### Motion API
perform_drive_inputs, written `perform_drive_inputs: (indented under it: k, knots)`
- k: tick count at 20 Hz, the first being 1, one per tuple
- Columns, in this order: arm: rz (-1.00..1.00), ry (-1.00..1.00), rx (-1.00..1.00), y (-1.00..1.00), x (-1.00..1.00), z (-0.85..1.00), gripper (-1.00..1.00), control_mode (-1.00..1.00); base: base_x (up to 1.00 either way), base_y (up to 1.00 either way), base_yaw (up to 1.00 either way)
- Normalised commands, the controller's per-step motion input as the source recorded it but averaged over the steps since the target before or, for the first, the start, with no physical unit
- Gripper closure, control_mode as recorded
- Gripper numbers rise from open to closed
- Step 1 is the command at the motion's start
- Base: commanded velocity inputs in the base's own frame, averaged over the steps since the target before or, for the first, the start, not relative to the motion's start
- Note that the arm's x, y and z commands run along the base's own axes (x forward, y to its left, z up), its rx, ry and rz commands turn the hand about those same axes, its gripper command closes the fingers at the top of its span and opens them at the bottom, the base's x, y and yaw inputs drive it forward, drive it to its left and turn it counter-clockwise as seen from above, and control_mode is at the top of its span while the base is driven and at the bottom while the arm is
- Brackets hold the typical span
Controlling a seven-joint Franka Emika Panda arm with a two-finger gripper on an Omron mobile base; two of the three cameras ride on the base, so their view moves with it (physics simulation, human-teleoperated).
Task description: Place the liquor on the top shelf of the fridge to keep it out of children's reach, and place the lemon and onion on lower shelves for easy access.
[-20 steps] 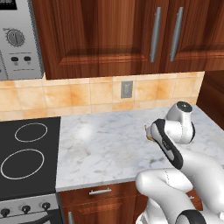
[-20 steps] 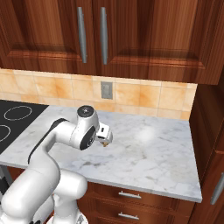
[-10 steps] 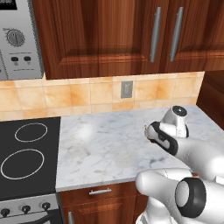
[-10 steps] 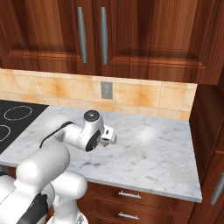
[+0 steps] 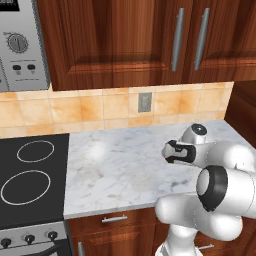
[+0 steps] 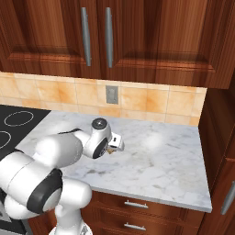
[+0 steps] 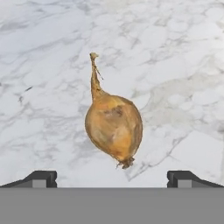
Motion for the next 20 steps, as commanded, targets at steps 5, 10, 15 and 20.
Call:
perform_drive_inputs:
  k: [5, 10, 15, 20]
  knots:
    - [0.00, 0.00, 0.00, -0.01, 0.35, -0.18, -1.00, -1.00, 0.00, 0.00, 0.00]
    - [0.00, 0.00, 0.00, -0.03, 0.33, -0.14, -1.00, -1.00, 0.00, 0.00, 0.00]
    - [0.00, 0.01, 0.00, -0.03, 0.26, -0.15, -1.00, -1.00, 0.00, 0.00, 0.00]
    - [0.00, 0.08, 0.00, -0.08, 0.04, -0.24, 1.00, -1.00, 0.00, 0.00, 0.00]
